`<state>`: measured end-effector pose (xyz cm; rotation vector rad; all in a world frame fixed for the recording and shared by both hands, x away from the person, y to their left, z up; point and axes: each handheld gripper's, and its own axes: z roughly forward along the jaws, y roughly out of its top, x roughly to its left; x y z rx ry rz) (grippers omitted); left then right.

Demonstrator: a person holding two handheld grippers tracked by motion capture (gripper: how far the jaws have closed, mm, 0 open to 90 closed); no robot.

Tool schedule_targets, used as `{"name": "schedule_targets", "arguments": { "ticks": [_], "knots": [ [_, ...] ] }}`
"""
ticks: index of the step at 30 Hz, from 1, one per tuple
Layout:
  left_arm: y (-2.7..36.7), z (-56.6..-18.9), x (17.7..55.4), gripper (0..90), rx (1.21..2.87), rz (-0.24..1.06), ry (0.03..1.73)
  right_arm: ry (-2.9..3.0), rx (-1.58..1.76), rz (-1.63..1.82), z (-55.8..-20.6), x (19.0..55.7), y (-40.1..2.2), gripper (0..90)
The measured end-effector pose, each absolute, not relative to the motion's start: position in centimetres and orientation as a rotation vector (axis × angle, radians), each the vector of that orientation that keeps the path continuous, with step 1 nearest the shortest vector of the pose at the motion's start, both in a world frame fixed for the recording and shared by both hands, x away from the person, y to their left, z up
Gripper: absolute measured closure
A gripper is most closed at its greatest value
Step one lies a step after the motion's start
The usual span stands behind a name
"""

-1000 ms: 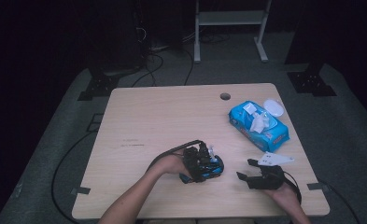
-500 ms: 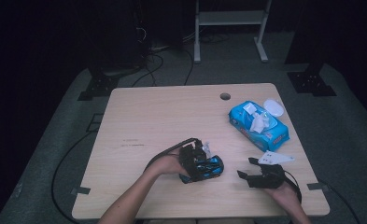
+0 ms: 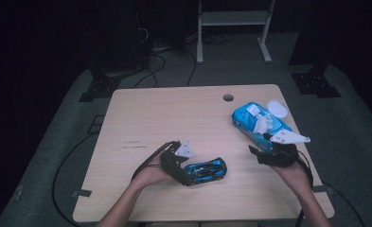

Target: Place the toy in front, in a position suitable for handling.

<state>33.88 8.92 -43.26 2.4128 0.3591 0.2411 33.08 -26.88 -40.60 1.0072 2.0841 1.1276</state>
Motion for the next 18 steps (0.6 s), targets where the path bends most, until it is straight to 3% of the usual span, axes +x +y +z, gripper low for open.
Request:
{"name": "schedule_targets", "arguments": {
  "ticks": [7, 12, 15, 16, 18],
  "knots": [
    [10.6, -44.8, 32.9, 8.4, 2.37, 0.277, 0.363, 2.049, 1.083, 0.999, -39.1, 38.2, -28.1, 25.9],
    [11.0, -45.3, 32.4, 8.4, 2.36, 0.285, 0.326, 2.079, 1.208, 0.943, -40.6, 41.4, -29.3, 27.7],
    [11.0, -45.5, 32.3, 8.5, 2.365, 0.273, 0.328, 2.082, 1.264, 0.935, -41.3, 42.0, -29.9, 33.2],
    [11.0, -45.8, 32.3, 8.4, 2.375, 0.262, 0.335, 2.092, 1.287, 0.956, -41.8, 42.2, -30.2, 42.4],
    [11.0, -46.0, 32.3, 8.4, 2.382, 0.255, 0.343, 2.1, 1.3, 0.962, -42.1, 42.2, -30.3, 51.0]
  ]
}}
